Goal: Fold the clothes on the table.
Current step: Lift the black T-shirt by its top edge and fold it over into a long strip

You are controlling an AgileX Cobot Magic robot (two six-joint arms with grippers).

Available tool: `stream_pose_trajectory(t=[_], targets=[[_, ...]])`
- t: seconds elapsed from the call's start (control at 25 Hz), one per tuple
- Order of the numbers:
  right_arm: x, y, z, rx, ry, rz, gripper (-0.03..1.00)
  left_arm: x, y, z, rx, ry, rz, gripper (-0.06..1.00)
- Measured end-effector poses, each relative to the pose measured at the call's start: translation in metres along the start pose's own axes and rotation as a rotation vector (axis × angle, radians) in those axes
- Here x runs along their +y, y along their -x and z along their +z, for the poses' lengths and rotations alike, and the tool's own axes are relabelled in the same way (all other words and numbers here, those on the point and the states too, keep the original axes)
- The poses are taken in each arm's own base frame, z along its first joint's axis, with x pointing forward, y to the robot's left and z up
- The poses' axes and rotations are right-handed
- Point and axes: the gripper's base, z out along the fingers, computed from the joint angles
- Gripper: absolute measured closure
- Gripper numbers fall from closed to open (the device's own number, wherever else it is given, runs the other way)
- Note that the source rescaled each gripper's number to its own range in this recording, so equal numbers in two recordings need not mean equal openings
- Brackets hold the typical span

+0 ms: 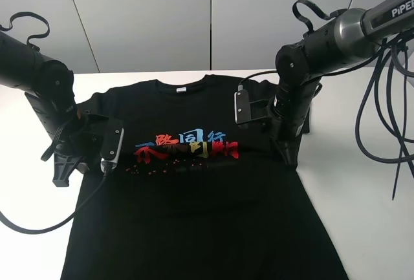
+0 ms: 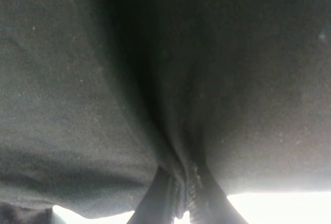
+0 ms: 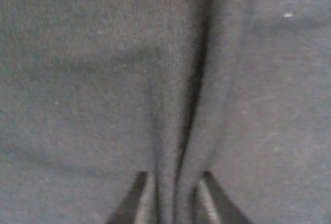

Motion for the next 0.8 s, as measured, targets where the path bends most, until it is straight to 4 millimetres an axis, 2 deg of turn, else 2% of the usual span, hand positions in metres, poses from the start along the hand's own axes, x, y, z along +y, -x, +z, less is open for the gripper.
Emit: stream_pose_trajectory(t=[0.08,0.56,0.8], targets=[[-0.001,0.0,0.0,-0.005,-0.01,0.013,0.96,0.0,0.0,0.0,0.0,0.0,0.0,0.94],[-0.003,0.001,-0.008,-0.029,-0.052,0.05,0.96,-0.001,0.001,-0.002,-0.016,-0.01,-0.027,0.94],[-0.005,0.001,-0.033,-0.07,-0.113,0.073,0.96,0.004,0.006,-0.029,-0.113,0.085,-0.094,0.94]])
